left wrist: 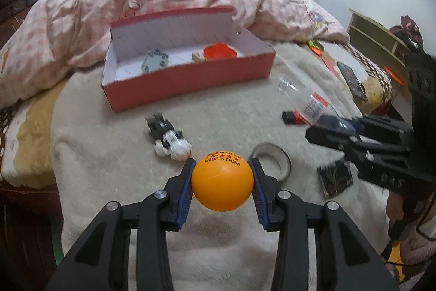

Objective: Organize objects
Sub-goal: 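Carry the orange ball and clear bottle over the red box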

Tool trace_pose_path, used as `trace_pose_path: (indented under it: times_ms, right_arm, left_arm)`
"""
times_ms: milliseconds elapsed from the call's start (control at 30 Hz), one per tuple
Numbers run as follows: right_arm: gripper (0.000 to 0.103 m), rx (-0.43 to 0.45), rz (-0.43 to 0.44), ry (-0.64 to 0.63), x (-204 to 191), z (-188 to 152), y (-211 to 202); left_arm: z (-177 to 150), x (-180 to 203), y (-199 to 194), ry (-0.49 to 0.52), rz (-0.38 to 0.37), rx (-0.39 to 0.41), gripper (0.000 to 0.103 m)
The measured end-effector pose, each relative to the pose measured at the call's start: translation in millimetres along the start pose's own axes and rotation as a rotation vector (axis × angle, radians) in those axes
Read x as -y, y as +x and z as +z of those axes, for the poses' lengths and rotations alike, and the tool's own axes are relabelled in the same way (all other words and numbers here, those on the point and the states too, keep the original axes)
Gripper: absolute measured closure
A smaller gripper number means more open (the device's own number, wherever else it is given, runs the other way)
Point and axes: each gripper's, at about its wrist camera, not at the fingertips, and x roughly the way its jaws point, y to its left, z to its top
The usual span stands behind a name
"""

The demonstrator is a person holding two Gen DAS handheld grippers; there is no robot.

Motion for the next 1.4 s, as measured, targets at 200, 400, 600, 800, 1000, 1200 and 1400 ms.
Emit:
trace_pose_path:
  times_ms: [200,400,600,800,1000,1200,1400]
  right_arm:
    - [0.073,0.012,0.012,-0.01,-7,12,0]
    - [0.073,0.011,0.032,-0.015,-10,29,6]
    - [0.073,0.005,0.051,-0.039,-16,52,19]
    - [0.073,-0.009,0.073,-0.054,-17,73,36]
    - [0.073,-0.026,0.086,-0.052,-14,89,52]
    - [0.073,-0.044,0.09,-0.049,-9,102,68]
    - [0.073,-0.051,0.081,-0.043,-4,117,83]
  left_arm:
    - [16,-7,2,-0.007,-0.005,0.026,0.064]
    - [35,-18,6,-0.027,-0.013,0.044,0.064]
    - [58,-36,12,-0.067,-0.008,0.075,0.064]
    - [79,-53,23,-0.099,0.004,0.086,0.064]
    - [96,-62,36,-0.109,0.022,0.097,0.064]
    - [108,-69,48,-0.111,0.034,0.095,0.064]
    - [121,-76,60,-0.105,0.056,0.094,0.064]
